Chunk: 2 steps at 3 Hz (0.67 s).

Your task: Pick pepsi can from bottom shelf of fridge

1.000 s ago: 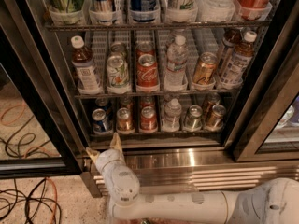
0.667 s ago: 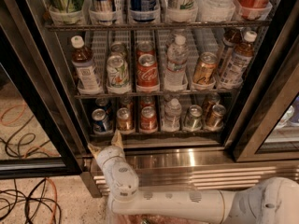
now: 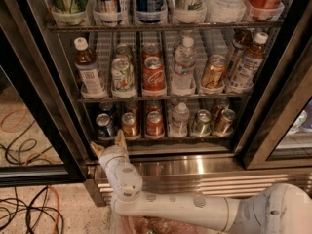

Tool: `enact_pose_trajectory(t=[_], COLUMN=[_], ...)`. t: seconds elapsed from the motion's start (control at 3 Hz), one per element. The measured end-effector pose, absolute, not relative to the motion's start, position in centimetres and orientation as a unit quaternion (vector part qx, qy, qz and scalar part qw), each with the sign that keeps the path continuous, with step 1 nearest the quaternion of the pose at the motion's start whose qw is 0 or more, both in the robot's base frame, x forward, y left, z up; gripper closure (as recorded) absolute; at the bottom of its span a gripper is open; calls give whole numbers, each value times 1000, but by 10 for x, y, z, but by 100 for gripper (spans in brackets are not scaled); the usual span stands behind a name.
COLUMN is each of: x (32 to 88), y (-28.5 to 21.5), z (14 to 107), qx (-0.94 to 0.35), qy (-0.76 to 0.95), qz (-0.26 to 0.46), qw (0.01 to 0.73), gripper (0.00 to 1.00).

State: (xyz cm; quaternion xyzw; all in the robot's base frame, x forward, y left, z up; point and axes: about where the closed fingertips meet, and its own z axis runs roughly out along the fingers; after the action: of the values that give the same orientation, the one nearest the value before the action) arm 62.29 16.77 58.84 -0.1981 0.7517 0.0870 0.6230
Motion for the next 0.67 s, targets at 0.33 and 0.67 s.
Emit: enact_pose_trajectory(t=[0.33, 0.67], x=[628, 635], y=[172, 175], z=[593, 598], qx=[-196, -193], qy=[748, 745], qz=[93, 100], qw=[628, 631], gripper=[32, 33])
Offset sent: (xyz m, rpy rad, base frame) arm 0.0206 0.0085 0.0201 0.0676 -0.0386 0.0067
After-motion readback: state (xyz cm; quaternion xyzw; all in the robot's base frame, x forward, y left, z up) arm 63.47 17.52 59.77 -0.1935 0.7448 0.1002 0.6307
